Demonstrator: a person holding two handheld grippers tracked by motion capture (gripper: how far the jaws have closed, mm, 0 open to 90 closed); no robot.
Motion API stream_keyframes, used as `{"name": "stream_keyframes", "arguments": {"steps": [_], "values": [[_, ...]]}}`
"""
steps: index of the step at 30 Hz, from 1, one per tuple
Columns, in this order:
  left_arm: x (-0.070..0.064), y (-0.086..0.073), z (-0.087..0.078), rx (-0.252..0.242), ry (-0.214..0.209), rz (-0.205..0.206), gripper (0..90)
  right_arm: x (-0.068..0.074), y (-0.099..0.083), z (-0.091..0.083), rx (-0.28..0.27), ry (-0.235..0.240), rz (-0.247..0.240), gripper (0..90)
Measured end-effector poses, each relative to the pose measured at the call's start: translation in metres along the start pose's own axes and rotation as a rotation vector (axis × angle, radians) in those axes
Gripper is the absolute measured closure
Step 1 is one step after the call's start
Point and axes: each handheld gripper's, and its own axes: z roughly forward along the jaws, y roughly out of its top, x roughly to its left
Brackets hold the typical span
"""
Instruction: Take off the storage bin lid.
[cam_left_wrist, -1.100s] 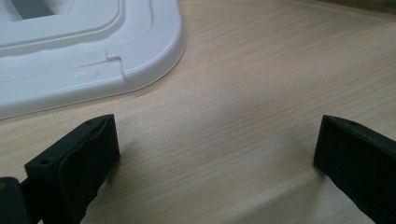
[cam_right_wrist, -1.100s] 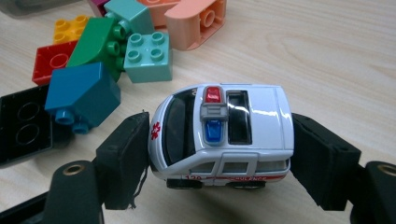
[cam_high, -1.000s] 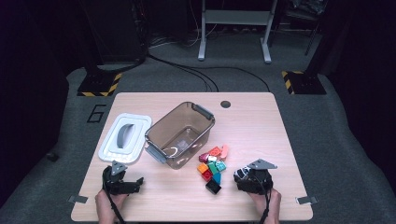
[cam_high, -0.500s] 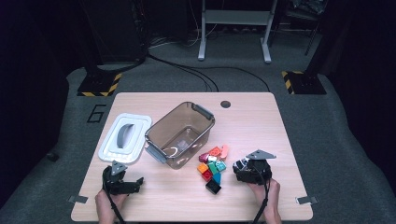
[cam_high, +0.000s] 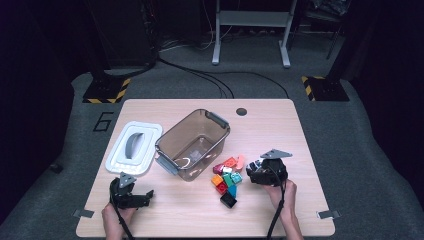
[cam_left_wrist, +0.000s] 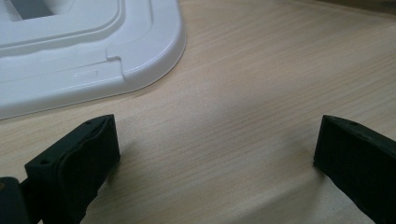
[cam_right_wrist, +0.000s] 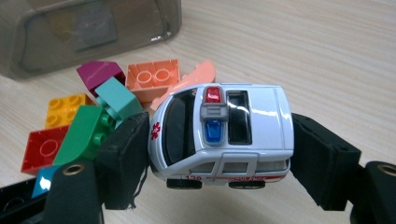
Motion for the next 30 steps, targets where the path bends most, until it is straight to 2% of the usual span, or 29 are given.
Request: {"name": "stream_keyframes", "arguments": {"steps": [17,22,23,30], "values": [[0.0,0.0,0.0,-0.001,-0.003,0.001,0.0,-0.008,0.038,0.017,0.008,0.03,-0.027,25.2],[0.0,0.0,0.0,-0.001,-0.003,0.0,0.0,-0.007,0.048,0.018,-0.004,0.031,-0.022,25.2],[0.0,0.0,0.001,-0.011,0.0,-0.002,0.0,-0.009,0.049,0.017,-0.002,0.034,-0.039,25.2],[0.0,0.0,0.001,-0.009,-0.001,-0.004,0.0,-0.011,0.061,0.02,-0.01,0.041,-0.032,25.2]]}}
